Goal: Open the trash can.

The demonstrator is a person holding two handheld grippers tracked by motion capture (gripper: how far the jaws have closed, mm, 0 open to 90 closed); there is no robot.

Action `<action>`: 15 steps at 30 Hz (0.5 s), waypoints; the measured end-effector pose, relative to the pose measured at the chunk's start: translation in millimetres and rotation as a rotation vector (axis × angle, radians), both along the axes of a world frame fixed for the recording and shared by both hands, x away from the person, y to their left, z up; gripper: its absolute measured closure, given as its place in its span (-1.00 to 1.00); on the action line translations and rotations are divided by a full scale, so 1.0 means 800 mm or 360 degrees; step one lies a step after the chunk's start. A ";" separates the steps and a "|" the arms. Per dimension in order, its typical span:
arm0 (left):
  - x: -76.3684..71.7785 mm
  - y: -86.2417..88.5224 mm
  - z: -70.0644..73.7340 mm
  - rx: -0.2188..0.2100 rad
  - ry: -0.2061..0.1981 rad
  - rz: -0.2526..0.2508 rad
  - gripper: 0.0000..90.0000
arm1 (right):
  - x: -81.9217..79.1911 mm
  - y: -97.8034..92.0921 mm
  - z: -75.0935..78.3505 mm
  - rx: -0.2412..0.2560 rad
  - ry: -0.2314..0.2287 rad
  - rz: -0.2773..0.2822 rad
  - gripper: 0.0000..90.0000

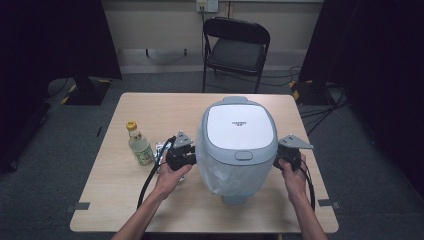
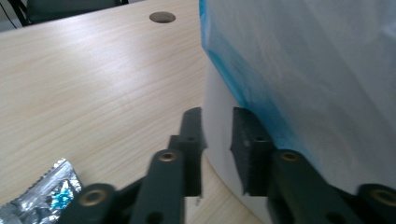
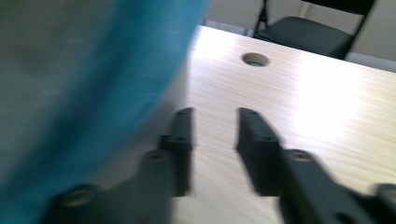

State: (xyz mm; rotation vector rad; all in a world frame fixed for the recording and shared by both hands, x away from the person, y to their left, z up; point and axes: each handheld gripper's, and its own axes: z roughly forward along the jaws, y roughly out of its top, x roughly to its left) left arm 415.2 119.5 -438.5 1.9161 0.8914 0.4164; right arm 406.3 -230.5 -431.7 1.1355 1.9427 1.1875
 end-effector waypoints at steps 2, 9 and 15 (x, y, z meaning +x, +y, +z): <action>0.002 0.006 0.000 -0.0040 0.0005 -0.0001 0.26 | 0.000 -0.001 -0.001 0.0001 -0.0010 -0.0006 0.21; 0.001 0.030 0.007 -0.0129 0.0021 0.0003 -0.04 | 0.007 -0.014 -0.019 -0.0028 0.0135 -0.0083 -0.29; -0.003 0.048 0.009 -0.0116 0.0035 0.0026 -0.14 | 0.003 -0.035 -0.035 -0.0033 0.0267 -0.0139 -0.30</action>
